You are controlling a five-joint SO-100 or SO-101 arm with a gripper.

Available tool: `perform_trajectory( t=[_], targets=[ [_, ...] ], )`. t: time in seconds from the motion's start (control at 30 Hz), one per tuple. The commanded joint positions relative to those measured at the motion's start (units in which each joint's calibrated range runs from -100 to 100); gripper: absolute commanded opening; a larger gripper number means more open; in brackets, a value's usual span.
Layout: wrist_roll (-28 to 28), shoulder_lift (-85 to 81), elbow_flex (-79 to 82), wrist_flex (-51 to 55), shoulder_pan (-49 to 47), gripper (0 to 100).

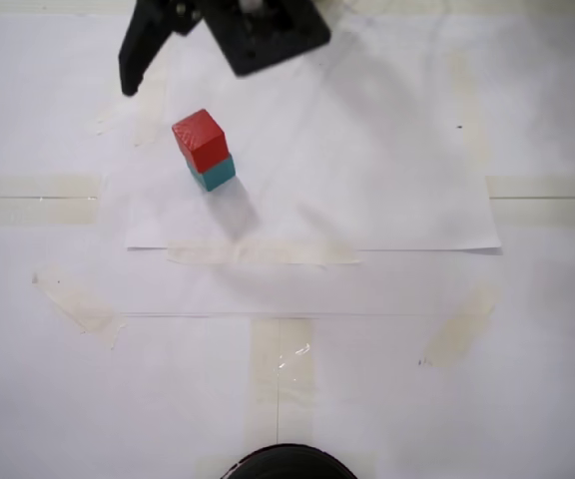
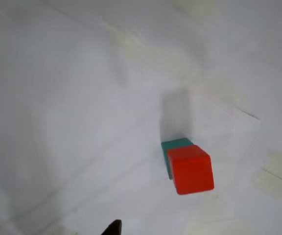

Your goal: Put the red cube on the top of the blue cube.

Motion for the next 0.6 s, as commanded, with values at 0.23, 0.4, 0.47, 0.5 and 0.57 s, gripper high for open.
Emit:
perform_trajectory(
  t=[0.23, 0.4, 0.47, 0.5, 0.57],
  targets=[
    [-16.1, -48.9, 45.2, -15.3, -13.7, 7],
    [-18.7, -65.0, 63.5, -21.1, -13.2, 0],
    [-19.4, -69.0, 68.1, -22.9, -12.8, 0],
    [-19.5, -71.3, 70.8, -24.4, -12.6, 0],
    [-19.5, -75.9, 76.1, -27.6, -12.3, 0]
  ],
)
